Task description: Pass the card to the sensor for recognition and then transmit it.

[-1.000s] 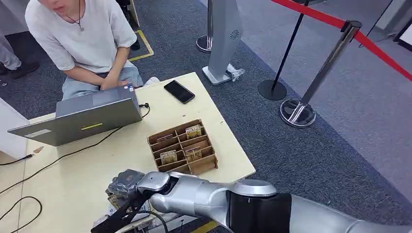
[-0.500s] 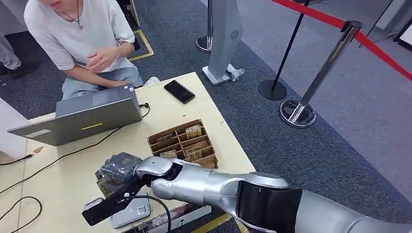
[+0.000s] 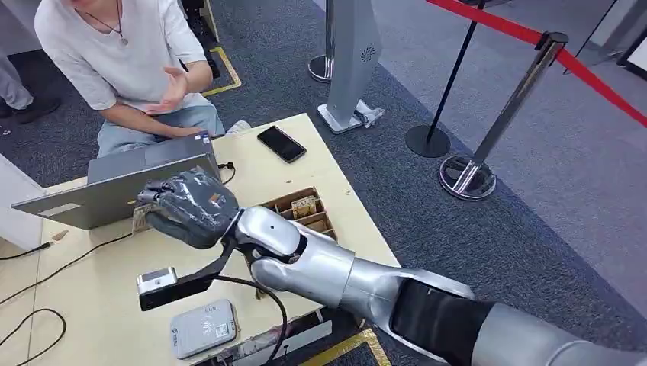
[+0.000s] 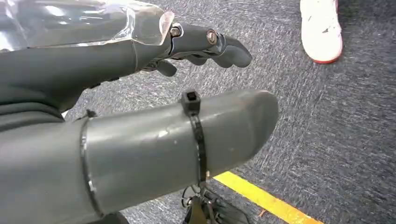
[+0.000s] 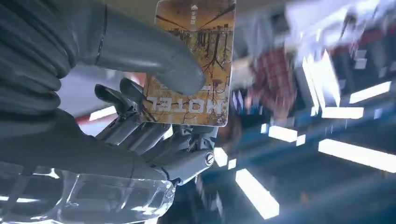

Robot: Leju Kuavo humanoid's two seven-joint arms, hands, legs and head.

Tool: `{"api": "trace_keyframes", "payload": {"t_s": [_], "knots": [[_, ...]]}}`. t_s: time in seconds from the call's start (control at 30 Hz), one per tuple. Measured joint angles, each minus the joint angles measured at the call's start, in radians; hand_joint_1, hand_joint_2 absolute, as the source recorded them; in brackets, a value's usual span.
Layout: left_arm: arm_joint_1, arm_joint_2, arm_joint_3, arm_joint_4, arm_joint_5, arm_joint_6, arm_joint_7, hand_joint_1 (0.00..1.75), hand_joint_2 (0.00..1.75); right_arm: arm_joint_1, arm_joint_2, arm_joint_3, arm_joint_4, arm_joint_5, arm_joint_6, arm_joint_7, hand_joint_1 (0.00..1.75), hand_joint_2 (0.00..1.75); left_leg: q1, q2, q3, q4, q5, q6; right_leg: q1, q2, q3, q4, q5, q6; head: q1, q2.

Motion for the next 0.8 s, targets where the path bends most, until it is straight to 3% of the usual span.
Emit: {"api": "trace_keyframes", "payload": {"t_s": [0.23,0.4,0.53,0.67,0.8], "knots": [[0.01,0.005,-0.003,0.0,-0.012,-0.011,-0.028,0.0,0.0,-0.005,0.001,-0.127,0.013,0.238,-0.26,0.027,1.75,1.75,0.0,0.0,0.0,0.0,0.0,0.0,0.0,0.0,0.0,0.0,0.0,0.0,0.0,0.0],[0.013,0.005,-0.012,0.0,-0.03,-0.011,-0.03,0.0,0.0,0.033,0.052,-0.324,0.0,0.455,-0.27,-0.111,1.75,1.75,0.0,-0.001,0.0,0.0,0.0,0.0,0.0,0.0,0.0,0.0,0.0,0.0,0.0,0.0],[0.013,0.005,-0.024,0.0,-0.035,-0.01,-0.03,0.0,0.0,0.046,0.1,-0.462,-0.011,0.536,-0.27,-0.159,1.75,1.75,0.0,0.0,0.0,0.0,0.0,0.0,0.0,0.0,0.0,0.0,0.0,0.0,0.0,0.0],[0.014,0.005,-0.027,0.0,-0.039,-0.008,-0.033,0.0,0.0,0.045,0.133,-0.539,-0.004,0.6,-0.27,-0.146,1.75,1.75,0.0,0.0,0.0,0.0,0.0,0.0,0.0,0.0,0.0,0.0,0.0,0.0,0.0,0.0],[0.017,0.01,-0.036,0.0,-0.034,-0.011,-0.041,0.0,0.0,0.028,0.149,-0.556,0.045,0.633,-0.27,-0.06,1.75,1.75,0.0,0.0,0.0,0.0,0.0,0.0,0.0,0.0,0.0,0.0,0.0,0.0,0.0,0.0]]}}
